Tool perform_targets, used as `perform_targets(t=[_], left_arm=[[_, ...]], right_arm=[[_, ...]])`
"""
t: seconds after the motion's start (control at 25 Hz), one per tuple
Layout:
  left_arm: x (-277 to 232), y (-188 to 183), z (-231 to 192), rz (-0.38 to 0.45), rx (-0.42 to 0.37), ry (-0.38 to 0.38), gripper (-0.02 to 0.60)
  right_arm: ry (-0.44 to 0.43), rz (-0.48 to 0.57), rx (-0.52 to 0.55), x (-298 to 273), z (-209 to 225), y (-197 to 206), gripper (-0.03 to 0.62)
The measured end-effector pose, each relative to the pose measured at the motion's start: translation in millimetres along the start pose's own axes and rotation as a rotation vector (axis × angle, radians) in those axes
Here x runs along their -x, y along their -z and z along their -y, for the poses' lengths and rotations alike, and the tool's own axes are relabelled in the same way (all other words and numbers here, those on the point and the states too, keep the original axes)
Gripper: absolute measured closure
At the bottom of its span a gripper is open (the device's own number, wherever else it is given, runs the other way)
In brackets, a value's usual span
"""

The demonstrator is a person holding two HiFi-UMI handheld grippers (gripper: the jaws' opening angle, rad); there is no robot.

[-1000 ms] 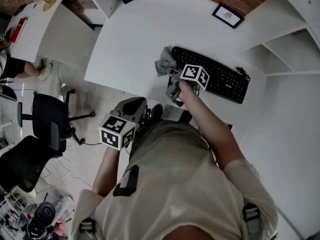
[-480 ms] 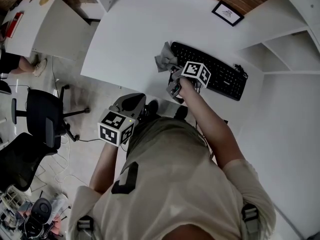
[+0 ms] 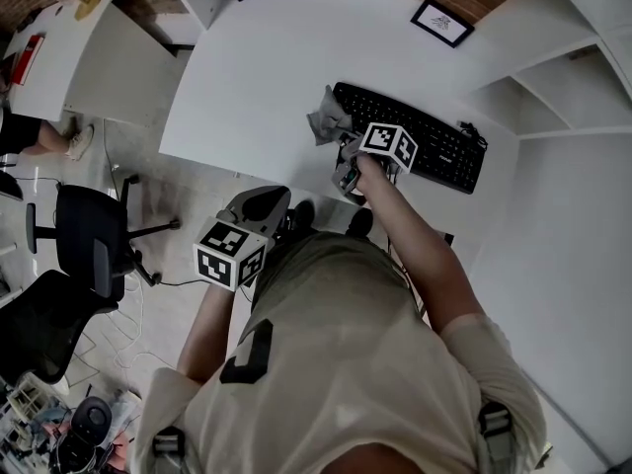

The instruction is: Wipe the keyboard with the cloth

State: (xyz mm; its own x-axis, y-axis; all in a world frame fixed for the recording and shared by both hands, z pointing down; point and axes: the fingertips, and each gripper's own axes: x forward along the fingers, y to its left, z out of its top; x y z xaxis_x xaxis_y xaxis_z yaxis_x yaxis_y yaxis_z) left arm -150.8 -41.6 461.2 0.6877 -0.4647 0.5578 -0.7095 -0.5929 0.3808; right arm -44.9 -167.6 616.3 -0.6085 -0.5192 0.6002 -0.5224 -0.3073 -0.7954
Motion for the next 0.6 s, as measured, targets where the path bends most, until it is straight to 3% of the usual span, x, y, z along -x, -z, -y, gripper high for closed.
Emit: perform_targets(t=[0.6], left_arm=[[2.5, -12.5, 3.6, 0.022, -0.030, -0.020, 0.577]], right_arm=[[-0.002, 0.008, 0.004, 16.5, 13.7, -5.8, 0.579]])
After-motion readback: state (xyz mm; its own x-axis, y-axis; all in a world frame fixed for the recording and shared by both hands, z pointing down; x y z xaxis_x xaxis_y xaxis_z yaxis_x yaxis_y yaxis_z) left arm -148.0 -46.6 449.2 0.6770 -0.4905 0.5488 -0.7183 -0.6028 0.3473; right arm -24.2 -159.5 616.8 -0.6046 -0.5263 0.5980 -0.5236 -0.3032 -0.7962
